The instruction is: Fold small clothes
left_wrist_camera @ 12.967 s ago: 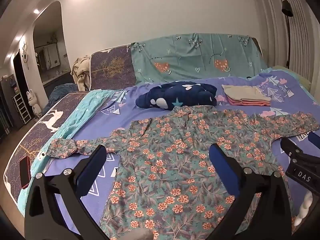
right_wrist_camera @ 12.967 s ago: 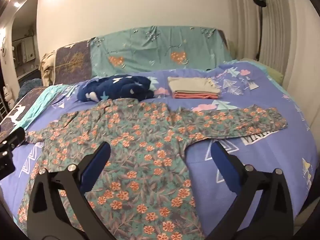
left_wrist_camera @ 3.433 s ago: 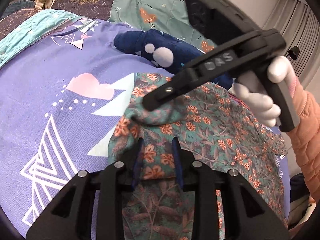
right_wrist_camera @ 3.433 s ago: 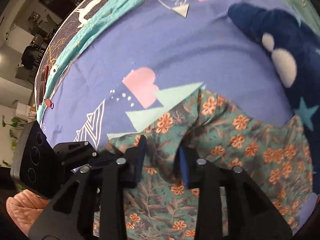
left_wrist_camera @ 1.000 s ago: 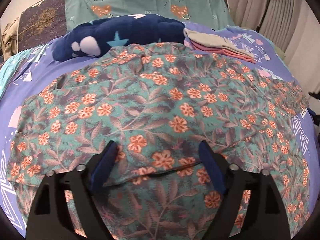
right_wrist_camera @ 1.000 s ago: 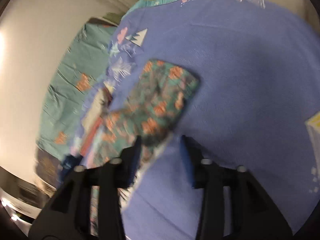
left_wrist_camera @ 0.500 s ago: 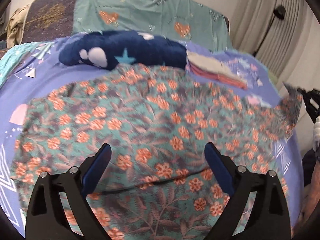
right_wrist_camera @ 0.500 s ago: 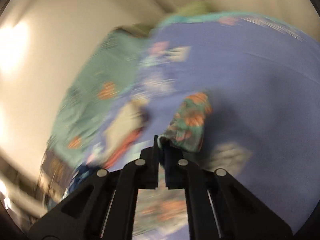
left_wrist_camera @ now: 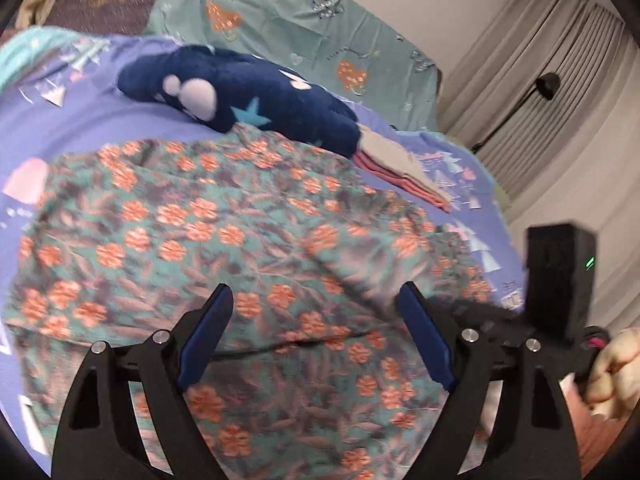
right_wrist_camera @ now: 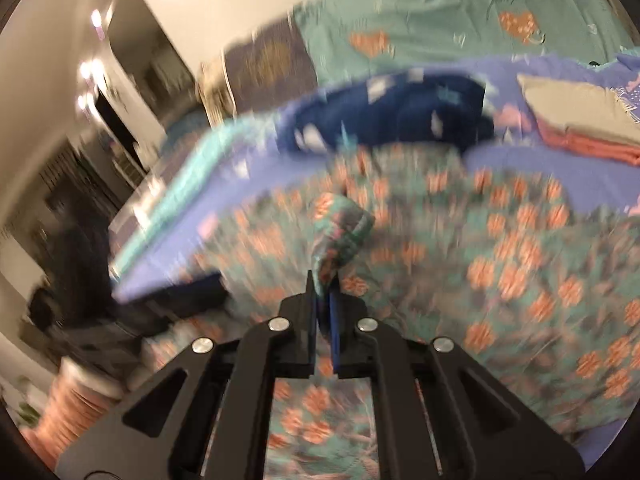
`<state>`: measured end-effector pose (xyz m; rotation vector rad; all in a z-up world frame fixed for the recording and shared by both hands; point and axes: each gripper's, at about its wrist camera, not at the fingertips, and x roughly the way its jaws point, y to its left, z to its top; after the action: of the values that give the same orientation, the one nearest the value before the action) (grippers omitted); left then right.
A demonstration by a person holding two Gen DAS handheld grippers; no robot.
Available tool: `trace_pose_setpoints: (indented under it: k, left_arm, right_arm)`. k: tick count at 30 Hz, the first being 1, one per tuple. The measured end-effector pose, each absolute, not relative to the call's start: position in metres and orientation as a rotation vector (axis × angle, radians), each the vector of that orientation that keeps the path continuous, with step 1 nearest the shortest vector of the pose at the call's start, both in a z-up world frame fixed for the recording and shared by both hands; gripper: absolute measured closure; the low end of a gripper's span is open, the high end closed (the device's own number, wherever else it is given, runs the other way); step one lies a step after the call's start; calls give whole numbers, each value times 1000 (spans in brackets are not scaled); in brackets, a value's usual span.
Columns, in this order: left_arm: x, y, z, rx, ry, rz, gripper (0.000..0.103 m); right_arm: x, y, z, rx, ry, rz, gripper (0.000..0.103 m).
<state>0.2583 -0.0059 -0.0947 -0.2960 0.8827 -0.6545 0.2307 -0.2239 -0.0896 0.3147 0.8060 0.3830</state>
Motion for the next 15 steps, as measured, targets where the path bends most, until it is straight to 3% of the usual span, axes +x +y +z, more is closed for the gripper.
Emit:
trace_pose_setpoints:
  k: [3,6,12,14,15]
  left_arm:
    - [261,-14,-97,-338,908,-703,16]
    - [265,-19,-102,-365,943,-713,14]
    - [280,-31,-122,-424,1034,-691,13]
    - [283,-36,-124,-403,1029,-678,26]
    - [284,-40,-123,-373,1021,-672,43]
  right_arm:
    - [227,-213,-105,311,869,406,93]
    - [219,-204,-108,283,863,430,74]
    - [204,-171,-101,158,843,486,71]
    - [200,-168,-102,126,847,472,71]
    - [198,-169,-102,120,850,463,70]
